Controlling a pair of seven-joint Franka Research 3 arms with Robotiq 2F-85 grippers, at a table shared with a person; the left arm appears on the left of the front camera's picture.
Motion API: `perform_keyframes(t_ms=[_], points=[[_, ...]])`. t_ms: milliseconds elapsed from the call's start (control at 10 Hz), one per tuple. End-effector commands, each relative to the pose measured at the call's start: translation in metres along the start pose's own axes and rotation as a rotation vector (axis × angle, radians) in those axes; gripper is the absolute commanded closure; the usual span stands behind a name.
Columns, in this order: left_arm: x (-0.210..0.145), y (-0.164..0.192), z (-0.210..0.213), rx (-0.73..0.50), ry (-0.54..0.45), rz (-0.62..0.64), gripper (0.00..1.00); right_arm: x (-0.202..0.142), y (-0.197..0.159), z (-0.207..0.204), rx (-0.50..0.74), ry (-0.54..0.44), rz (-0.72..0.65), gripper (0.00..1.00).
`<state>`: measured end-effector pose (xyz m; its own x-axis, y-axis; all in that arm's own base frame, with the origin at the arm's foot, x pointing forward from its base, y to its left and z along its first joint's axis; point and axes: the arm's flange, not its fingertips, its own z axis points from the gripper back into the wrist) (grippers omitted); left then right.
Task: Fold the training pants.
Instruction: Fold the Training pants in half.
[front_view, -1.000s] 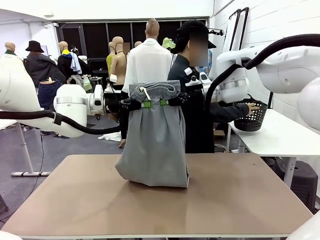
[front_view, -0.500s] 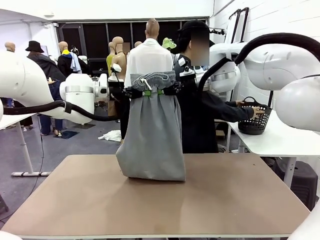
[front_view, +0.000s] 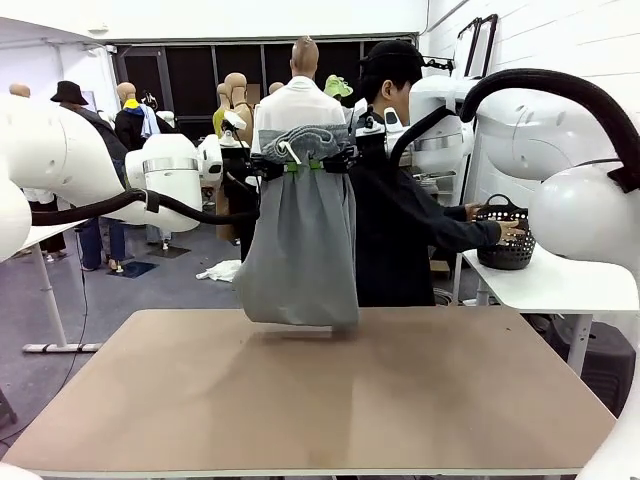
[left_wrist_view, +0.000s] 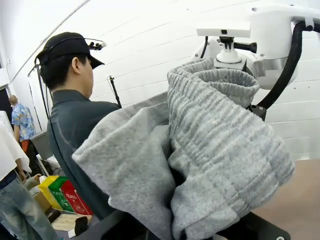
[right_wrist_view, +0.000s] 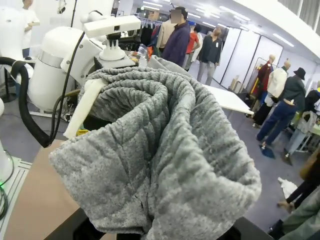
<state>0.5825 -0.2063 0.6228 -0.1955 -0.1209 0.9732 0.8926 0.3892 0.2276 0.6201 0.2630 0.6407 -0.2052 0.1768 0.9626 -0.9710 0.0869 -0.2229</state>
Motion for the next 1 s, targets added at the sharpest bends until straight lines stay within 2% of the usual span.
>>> perform_keyframes(t_ms=[0,400,900], points=[[-0.013,-0.004,-0.001,-0.002,0.006,0.013,1.0,-0.016,0.01,-0.008,0.023,0.018,-0.009,1.0],[-0.049,-0.037,0.018,-0.098,0.004,0.119,1.0,-0.058,0.061,0.011,0.066,0.04,-0.098,1.0],[-0.071,-0.12,0.051,-0.205,0.09,0.33,1.0,-0.095,0.119,0.04,0.05,-0.043,-0.315,1.0]])
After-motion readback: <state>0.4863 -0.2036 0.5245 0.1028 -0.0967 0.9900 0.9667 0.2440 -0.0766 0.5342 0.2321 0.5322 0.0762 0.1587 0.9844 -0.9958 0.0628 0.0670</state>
